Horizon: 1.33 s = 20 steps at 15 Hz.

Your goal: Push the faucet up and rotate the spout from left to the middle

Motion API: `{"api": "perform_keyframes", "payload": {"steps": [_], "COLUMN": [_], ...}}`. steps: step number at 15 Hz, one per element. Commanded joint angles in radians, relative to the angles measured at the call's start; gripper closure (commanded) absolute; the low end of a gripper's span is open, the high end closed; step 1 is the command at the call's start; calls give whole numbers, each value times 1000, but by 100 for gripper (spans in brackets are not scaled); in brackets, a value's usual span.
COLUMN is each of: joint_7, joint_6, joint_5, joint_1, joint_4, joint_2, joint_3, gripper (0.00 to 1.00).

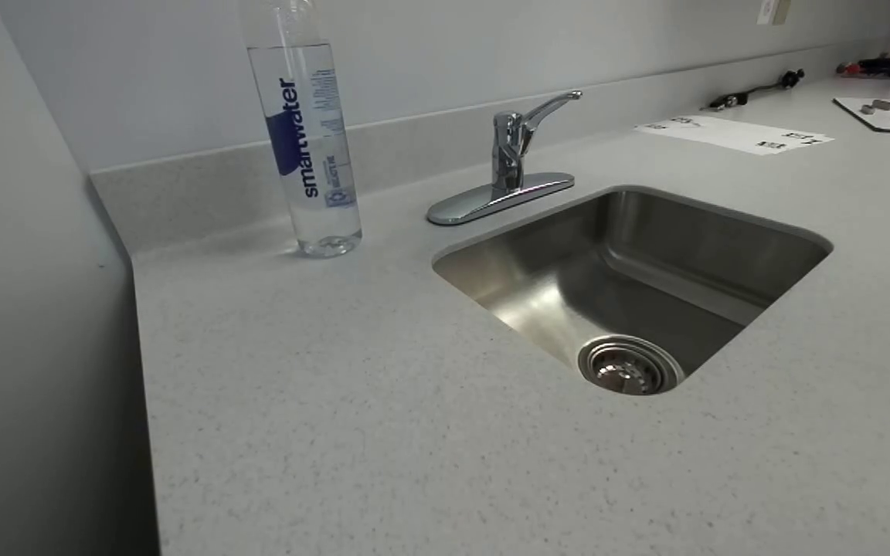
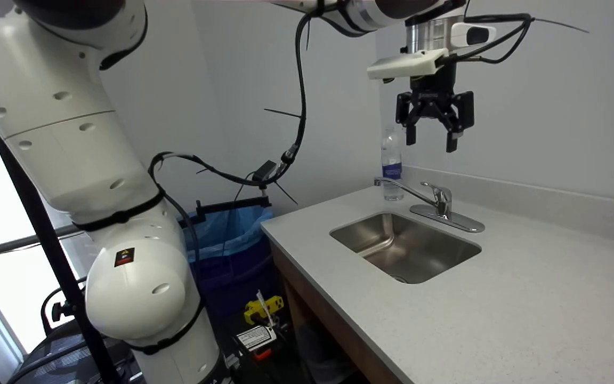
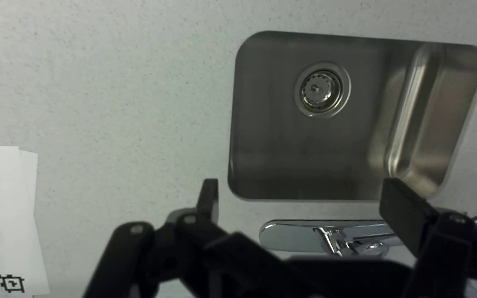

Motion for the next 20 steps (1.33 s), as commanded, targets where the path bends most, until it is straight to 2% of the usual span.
{"api": "perform_keyframes", "payload": {"steps": [1,11,20], "joint_7": [0,-4,45], "joint_6": [0,15,108], "joint_5": [7,9,11], "joint_1": [1,5,22], "joint_4": [12,32,109], "joint_2": [9,42,236], "joint_3": [3,9,54], "gripper": [0,0,0]}}
